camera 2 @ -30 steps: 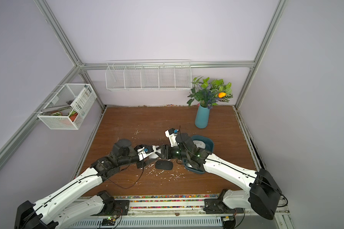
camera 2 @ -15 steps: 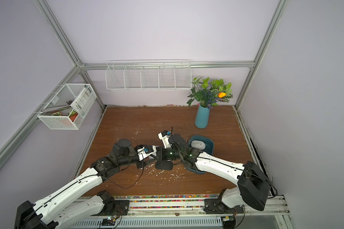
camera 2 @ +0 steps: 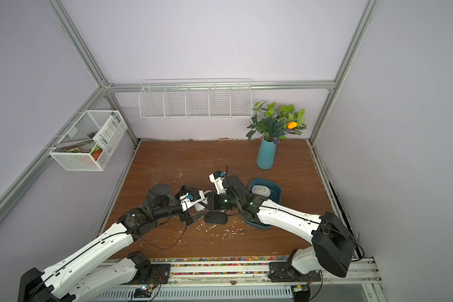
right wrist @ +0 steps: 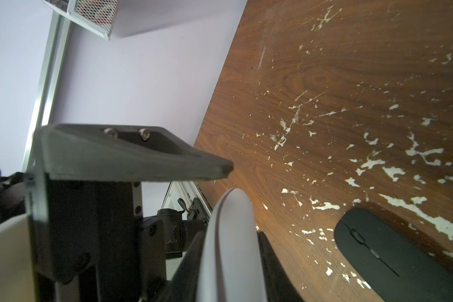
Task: Put the mouse in the storage box
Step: Pick up the mouse from the center of the board, then place the mouse in the storage box.
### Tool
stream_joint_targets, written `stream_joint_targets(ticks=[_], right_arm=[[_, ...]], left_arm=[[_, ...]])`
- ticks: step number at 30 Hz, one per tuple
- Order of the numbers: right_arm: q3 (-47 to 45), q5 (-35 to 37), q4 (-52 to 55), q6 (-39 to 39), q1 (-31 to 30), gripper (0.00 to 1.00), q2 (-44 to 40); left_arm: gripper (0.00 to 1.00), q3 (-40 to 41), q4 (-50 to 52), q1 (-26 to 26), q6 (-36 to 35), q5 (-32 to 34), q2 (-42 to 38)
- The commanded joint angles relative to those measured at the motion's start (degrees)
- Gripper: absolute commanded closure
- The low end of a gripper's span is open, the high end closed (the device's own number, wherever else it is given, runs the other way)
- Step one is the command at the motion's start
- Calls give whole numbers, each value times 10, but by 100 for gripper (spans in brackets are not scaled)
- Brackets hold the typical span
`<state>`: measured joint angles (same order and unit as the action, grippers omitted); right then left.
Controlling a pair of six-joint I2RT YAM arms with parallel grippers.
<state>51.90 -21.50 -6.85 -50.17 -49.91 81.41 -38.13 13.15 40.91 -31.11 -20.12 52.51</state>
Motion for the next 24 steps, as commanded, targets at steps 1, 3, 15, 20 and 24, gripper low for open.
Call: stream_joint_targets(ticks=[1,3,15,20,24], right_arm=[[-15,-1,-7,-4,36,81,-19],[-33,-6,-3,0,69,81,-32],[-141,-22,84,58,379,80,-122],[-140,-37,88,70,418,80,-89],[-125,-43,86,78,422,80,-40]], left_arm=[[0,10,-26,1,11,13,-14],[0,12,-29,1,13,18,-16],[0,9,-25,1,19,26,-13],[1,5,-27,1,40,40,-8],[0,1,-34,1,68,63,0]])
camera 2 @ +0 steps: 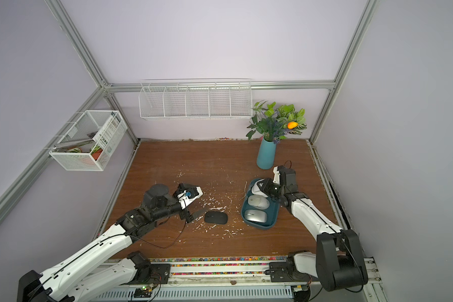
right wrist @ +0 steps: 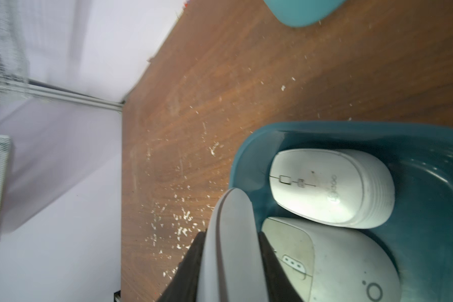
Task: Put the mouse in the storage box
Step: Place the mouse in the storage box.
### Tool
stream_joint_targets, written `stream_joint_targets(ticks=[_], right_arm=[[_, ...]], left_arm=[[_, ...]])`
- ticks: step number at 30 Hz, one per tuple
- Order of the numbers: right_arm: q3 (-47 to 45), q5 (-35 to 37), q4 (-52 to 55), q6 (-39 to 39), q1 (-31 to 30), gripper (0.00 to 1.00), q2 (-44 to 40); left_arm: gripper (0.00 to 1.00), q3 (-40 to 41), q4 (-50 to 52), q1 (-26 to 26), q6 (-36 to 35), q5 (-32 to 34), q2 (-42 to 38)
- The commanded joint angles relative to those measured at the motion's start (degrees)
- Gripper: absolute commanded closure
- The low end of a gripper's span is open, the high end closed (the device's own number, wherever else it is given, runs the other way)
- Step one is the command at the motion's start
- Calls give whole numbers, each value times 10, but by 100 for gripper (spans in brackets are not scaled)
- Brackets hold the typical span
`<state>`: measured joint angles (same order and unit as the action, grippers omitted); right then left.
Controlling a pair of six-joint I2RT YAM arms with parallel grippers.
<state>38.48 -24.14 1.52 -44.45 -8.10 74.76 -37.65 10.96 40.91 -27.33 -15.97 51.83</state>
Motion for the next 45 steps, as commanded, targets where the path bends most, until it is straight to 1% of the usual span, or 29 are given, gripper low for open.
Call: stream_joint_targets(ticks=[1,7,12,17,19,21,25,29,30,33,36,39,42,45], right_arm=[[16,-20,6,23,4,79,40],[24,-8,-21,16,6,79,88],[23,-4,-40,10,13,75,111],[20,-2,-50,6,21,67,125],[21,-5,-51,6,22,59,128],[24,-2,-42,10,21,53,125],[28,19,-17,18,25,42,110],[42,48,28,36,29,37,91],[46,63,46,40,29,36,83],[55,127,103,44,31,27,53],[47,165,111,54,31,21,14],[48,182,125,65,32,19,-16],[51,185,143,79,32,18,-51],[39,190,152,94,23,20,-91]], left_arm=[[0,-5,-13,1,37,28,9],[0,-9,-16,1,49,47,13],[0,-5,-16,1,54,50,10],[0,-5,-14,1,52,43,15],[0,-5,-13,1,52,46,17],[0,-6,-15,1,54,51,17],[0,-6,-14,1,58,49,19],[0,-8,-8,1,59,36,24],[0,-8,-6,1,59,31,26],[0,-8,-3,1,59,22,30],[0,-8,-9,1,70,38,32],[0,-8,-1,1,66,18,36],[0,-11,13,1,59,-9,50],[0,-24,35,1,52,-35,77]])
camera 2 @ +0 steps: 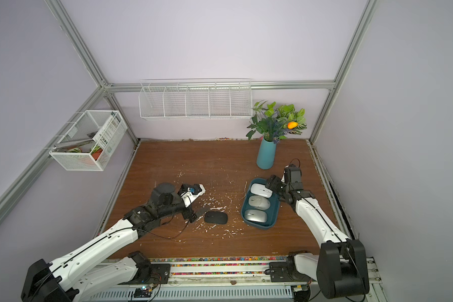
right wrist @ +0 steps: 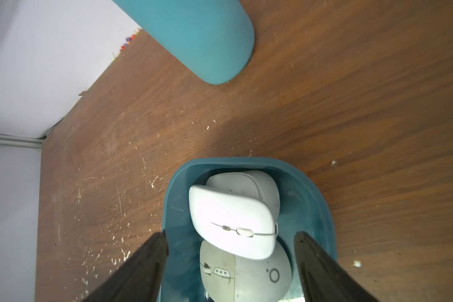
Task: Put the mouse in the storage box
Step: Place the mouse in the storage box, then pick up the mouse from the center of the board.
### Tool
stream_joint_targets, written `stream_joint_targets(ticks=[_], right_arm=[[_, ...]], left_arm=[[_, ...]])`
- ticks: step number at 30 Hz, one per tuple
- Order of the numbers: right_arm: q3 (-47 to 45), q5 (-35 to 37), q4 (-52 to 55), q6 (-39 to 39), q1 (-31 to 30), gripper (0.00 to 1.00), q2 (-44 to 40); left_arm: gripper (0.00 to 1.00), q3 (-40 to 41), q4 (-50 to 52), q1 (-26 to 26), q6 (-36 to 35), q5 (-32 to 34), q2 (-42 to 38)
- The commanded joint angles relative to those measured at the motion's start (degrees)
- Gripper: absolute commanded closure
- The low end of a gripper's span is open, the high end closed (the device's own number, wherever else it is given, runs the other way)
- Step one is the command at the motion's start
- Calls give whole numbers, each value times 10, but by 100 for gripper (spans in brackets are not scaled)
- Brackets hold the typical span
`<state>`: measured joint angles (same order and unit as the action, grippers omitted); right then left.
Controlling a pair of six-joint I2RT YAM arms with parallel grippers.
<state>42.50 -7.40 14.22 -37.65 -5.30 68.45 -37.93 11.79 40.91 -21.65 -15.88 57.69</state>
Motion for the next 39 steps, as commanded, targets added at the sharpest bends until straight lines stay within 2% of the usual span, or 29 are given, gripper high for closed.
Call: stream_joint_targets(ticks=[1,5,8,11,13,17,21,24,29,33,39], right_arm=[[-5,23,28,36,-13,21,-43],[-32,41,32,85,-83,21,-93],[-63,74,25,107,-160,20,-133],[-115,77,-16,111,-211,19,-168],[-144,64,-44,106,-214,18,-185],[-153,66,-44,104,-215,18,-206],[-151,72,-38,97,-216,18,-198],[-155,74,-39,95,-216,18,-204],[-168,81,-48,93,-215,18,-224],[-170,86,-47,92,-215,18,-226],[-165,89,-46,87,-215,18,-209]], left_arm=[[0,-27,35,1,-10,-44,29],[0,-44,59,1,-32,-72,64],[0,-61,79,4,-54,-85,91],[0,-102,138,8,-116,-82,133],[0,-129,180,9,-162,-73,171],[1,-184,236,31,-208,-66,255],[1,-211,255,51,-222,-48,325],[1,-233,271,56,-206,-25,361],[1,-225,257,63,-205,13,391],[6,-228,238,63,-190,63,417],[10,-226,222,64,-191,60,429]])
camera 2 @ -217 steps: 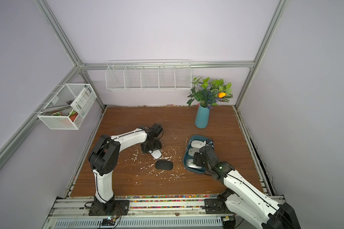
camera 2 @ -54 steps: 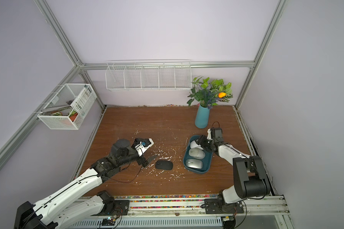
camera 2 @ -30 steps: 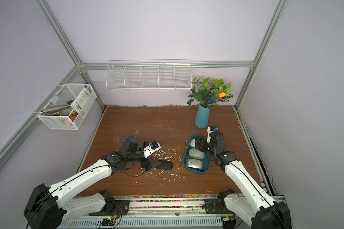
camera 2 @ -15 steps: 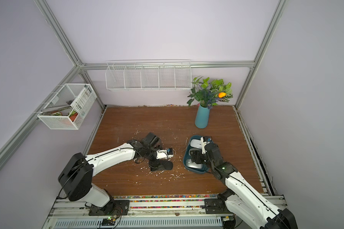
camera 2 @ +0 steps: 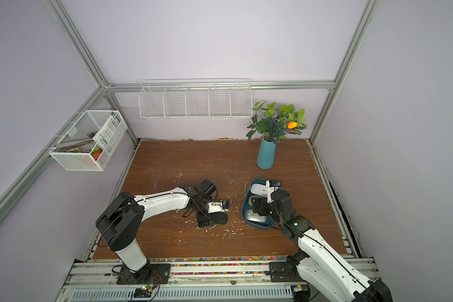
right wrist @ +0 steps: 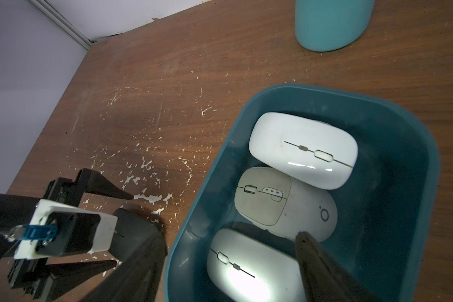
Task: Put the mouse in the storage box
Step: Pick up the mouse from the center of the board.
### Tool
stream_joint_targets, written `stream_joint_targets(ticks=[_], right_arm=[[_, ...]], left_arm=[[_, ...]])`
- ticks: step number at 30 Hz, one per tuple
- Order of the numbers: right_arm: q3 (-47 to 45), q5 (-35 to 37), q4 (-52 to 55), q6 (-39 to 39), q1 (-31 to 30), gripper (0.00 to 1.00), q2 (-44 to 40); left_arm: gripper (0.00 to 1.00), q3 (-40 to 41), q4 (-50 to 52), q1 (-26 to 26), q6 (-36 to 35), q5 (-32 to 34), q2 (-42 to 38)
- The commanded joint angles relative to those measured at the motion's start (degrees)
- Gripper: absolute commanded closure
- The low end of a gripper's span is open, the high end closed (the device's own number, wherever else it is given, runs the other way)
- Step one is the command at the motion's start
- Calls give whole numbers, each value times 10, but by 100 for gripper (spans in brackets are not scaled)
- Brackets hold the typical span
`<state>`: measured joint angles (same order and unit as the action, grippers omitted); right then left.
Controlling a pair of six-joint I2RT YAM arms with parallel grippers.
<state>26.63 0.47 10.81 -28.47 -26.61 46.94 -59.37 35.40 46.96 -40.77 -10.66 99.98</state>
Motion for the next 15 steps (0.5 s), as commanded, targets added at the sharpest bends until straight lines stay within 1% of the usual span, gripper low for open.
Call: stream_joint_targets(ticks=[1,4,9,15], right_arm=[[-5,10,-13,-5,-2,18,7],[-6,11,-13,-6,-2,17,7],[-6,16,-10,-6,-2,17,8],[-1,20,-7,-10,-2,17,17]], left_arm=[[12,-11,-15,3,-1,5,8],[19,-11,-14,3,-2,-10,13],[26,2,-23,4,-9,-31,9],[38,-1,-23,4,-5,-44,15]])
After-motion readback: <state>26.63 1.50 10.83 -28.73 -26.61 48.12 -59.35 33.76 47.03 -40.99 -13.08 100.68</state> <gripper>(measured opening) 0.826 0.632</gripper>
